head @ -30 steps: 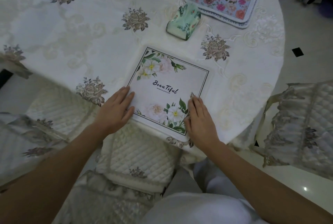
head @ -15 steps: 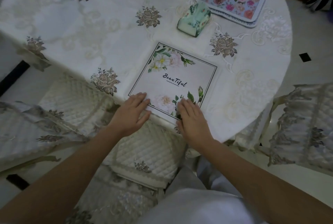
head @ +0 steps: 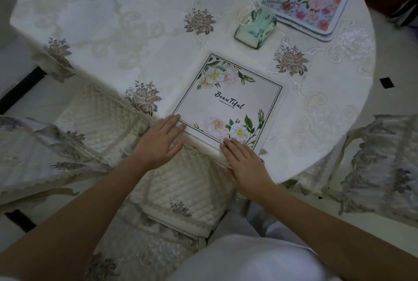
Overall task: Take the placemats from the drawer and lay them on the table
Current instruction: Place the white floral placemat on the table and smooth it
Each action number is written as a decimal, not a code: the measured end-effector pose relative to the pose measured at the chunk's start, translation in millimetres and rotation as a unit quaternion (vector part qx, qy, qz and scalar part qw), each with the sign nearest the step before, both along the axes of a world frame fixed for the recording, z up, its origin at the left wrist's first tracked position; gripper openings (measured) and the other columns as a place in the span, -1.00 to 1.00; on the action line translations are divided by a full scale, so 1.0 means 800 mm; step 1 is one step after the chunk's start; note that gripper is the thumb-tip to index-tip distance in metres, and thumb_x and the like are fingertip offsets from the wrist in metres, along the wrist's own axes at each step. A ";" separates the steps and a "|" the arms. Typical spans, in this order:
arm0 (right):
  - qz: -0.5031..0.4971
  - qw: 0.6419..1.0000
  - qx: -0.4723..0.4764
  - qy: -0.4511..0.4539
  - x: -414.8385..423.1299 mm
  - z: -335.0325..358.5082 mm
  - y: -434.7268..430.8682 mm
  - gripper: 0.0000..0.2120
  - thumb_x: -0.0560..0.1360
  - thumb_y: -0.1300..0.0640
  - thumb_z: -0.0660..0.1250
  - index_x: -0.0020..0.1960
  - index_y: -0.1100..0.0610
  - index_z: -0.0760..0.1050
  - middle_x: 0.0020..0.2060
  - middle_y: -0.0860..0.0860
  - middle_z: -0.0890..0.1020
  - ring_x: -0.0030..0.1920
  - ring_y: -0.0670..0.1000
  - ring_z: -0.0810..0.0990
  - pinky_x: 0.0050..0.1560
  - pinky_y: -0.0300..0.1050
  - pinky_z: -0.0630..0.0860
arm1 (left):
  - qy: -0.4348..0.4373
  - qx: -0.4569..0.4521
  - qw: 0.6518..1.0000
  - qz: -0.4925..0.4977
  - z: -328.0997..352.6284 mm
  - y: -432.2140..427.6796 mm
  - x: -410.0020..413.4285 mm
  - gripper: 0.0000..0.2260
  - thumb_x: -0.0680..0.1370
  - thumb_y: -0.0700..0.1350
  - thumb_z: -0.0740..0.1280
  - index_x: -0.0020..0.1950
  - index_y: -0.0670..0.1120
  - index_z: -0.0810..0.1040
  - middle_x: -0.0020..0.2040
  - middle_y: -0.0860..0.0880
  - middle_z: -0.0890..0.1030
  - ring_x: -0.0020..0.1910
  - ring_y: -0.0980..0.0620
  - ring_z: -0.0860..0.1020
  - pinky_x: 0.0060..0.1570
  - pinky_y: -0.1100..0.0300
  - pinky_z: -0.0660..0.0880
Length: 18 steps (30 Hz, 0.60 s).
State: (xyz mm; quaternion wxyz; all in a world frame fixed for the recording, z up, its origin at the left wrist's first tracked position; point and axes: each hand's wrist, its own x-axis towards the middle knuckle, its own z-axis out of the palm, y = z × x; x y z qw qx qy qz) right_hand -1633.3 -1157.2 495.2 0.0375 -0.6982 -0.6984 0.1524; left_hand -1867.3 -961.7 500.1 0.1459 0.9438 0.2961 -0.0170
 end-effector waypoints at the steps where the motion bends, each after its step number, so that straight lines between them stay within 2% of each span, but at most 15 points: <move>1: -0.004 1.000 0.000 -0.002 0.000 0.001 -0.002 -0.43 0.63 0.00 0.19 0.59 0.13 0.16 0.58 0.08 0.17 0.58 0.09 0.10 0.58 0.05 0.01 | 0.003 0.000 1.000 0.014 0.002 0.001 -0.002 -0.45 0.65 0.16 0.03 0.47 -0.16 0.45 0.52 -0.21 0.35 0.51 -0.18 0.31 0.47 -0.12 0.26; 4: -0.010 1.000 0.006 -0.001 -0.009 0.003 0.012 -0.44 0.62 -0.02 0.16 0.56 0.15 0.21 0.56 0.10 0.23 0.56 0.12 0.16 0.56 0.10 0.07 | 0.011 0.001 1.000 0.023 0.004 -0.007 0.004 -0.44 0.64 0.17 0.03 0.48 -0.15 0.43 0.53 -0.22 0.33 0.52 -0.19 0.29 0.49 -0.13 0.22; 8: -0.005 1.000 0.003 0.003 -0.033 0.001 0.046 -0.42 0.62 -0.04 0.14 0.57 0.15 0.17 0.57 0.10 0.20 0.57 0.12 0.11 0.57 0.10 0.03 | 0.025 0.004 0.999 -0.042 0.001 -0.032 0.031 -0.44 0.66 0.19 0.00 0.53 -0.10 0.36 0.58 -0.16 0.26 0.57 -0.14 0.19 0.50 -0.12 0.18; 12: 0.003 1.000 -0.010 0.000 -0.031 -0.001 0.052 -0.42 0.64 -0.07 0.14 0.58 0.14 0.16 0.58 0.09 0.18 0.57 0.11 0.10 0.56 0.10 0.07 | 0.029 -0.002 0.998 -0.057 -0.002 -0.037 0.035 -0.48 0.68 0.16 0.05 0.56 -0.08 0.33 0.59 -0.13 0.23 0.59 -0.11 0.14 0.51 -0.10 0.16; 15: 0.027 1.000 -0.007 -0.002 -0.010 0.001 0.030 -0.43 0.63 -0.03 0.18 0.58 0.13 0.17 0.57 0.08 0.19 0.57 0.10 0.13 0.55 0.10 0.11 | 0.017 -0.003 0.998 -0.055 0.000 -0.025 0.019 -0.52 0.68 0.12 0.11 0.52 -0.10 0.38 0.57 -0.14 0.27 0.57 -0.12 0.21 0.49 -0.10 0.22; 18: 0.023 1.000 0.004 0.002 0.010 0.001 -0.003 -0.42 0.61 0.01 0.22 0.58 0.11 0.19 0.57 0.05 0.19 0.57 0.07 0.15 0.56 0.05 0.11 | -0.001 -0.005 0.999 -0.035 0.005 -0.012 0.001 -0.52 0.67 0.11 0.09 0.46 -0.13 0.46 0.52 -0.17 0.36 0.49 -0.14 0.34 0.42 -0.09 0.33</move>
